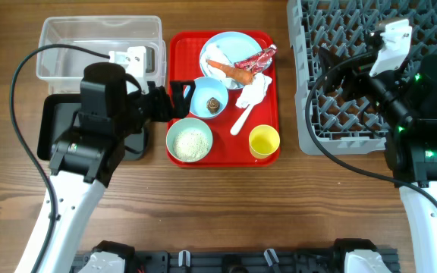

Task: Sort waste into correct bins and load items into the dishwasher rack
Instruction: 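Move the left gripper over the green rice bowl on the red tray, then grasp the green rice bowl rim with the left gripper and lift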

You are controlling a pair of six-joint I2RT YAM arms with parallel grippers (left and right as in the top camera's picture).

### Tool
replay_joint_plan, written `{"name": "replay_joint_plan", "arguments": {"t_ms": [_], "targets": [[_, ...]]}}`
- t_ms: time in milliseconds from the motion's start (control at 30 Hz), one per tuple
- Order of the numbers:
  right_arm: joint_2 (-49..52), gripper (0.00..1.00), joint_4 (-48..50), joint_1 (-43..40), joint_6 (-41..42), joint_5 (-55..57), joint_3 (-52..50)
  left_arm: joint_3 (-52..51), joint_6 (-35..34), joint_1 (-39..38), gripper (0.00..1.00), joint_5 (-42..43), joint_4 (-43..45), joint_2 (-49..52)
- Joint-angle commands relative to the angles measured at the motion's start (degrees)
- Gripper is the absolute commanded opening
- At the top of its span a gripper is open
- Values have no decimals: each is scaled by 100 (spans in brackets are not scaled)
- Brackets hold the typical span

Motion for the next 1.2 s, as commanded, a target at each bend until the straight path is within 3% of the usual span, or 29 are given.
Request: {"name": "replay_joint_plan", "arguments": {"t_ms": [0, 200, 333, 367, 500, 633, 700, 900, 1167], "targets": [[37, 100, -13, 17, 90, 68, 151, 501, -131, -96, 99, -238, -85, 553], [37, 100, -306, 20, 94, 85, 151, 1217, -131, -658, 92, -1047, -1165, 1620], [37, 100, -461, 20, 92, 83, 151, 1217, -238, -1464, 76, -1104, -1613, 2341], [37, 100, -501, 20, 94, 83, 151, 1217, -549, -1646, 67, -1268, -1698, 2535], [37, 100, -625, 20, 96, 85, 151, 1217, -1014, -1899, 59, -1327, -1869, 3018], [37, 100, -627, 20, 94, 83, 151, 1217, -1416, -2017, 47, -1488, -1967, 3510], [37, 100, -664, 20, 96, 83, 151, 1217, -1593, -2020, 47, -1683, -1991, 3735], [37, 100, -793, 20, 92, 87, 151, 1217, -1593, -2020, 43, -1716, -1917, 4175], [48, 100, -848, 17, 92, 109, 151, 1139, -1596, -2020, 24, -1993, -1685, 4190]]}}
